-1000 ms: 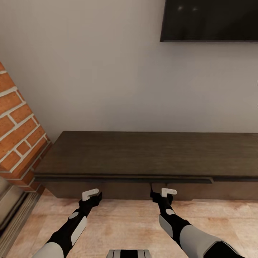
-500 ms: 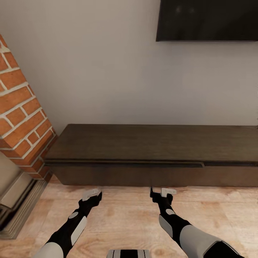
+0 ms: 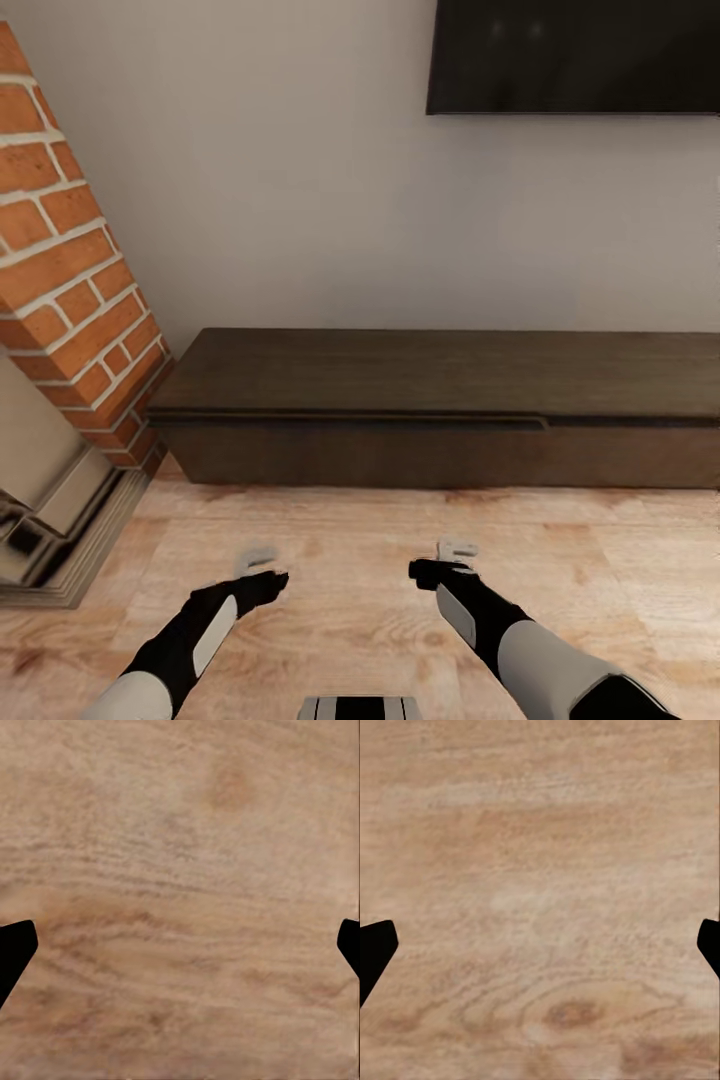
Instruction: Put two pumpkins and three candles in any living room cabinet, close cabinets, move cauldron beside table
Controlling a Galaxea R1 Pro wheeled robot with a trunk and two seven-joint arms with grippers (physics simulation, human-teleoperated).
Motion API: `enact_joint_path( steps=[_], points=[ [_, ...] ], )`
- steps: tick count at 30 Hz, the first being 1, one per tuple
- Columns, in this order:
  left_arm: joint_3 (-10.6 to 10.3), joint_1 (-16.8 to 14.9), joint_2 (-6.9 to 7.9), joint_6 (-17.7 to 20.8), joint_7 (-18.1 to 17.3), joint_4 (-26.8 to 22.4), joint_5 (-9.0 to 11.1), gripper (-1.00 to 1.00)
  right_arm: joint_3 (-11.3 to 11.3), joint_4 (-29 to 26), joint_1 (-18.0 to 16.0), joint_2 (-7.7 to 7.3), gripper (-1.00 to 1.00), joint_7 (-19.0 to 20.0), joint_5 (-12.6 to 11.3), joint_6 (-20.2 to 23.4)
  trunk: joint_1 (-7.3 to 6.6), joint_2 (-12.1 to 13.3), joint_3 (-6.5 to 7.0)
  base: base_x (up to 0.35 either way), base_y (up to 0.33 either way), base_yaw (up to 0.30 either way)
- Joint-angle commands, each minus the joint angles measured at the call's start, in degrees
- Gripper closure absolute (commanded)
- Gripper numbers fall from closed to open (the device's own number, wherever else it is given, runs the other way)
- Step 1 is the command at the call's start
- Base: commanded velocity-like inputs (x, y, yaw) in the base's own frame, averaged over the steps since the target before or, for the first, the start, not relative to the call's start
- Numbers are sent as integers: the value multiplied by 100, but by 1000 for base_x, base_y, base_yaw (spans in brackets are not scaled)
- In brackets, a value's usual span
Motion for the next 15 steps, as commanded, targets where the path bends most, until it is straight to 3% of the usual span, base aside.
enact_joint_path(
  steps=[1,4,6,10,15],
  points=[
    [6,-1,10,410,1,-70,-4,-100,-54,-152,2,-9,-100,-4,-1,328,0,0,0,-86,0,0],
    [16,-2,73,1338,2,-164,-2,-100,-292,-399,11,-35,-100,-5,-1,1220,0,0,0,-38,0,0],
    [12,-3,153,1689,5,-185,8,-100,-455,-453,26,-43,-100,-8,-2,1551,-5,3,44,-12,0,0],
    [-3,10,277,1898,12,-168,14,-100,-565,-486,308,-52,-100,-22,5,1726,-15,8,133,-3,0,0],
    [-7,14,284,1937,31,-2,10,-100,-580,-496,432,-24,-100,-126,10,1763,-28,15,244,0,0,0]
  ],
)
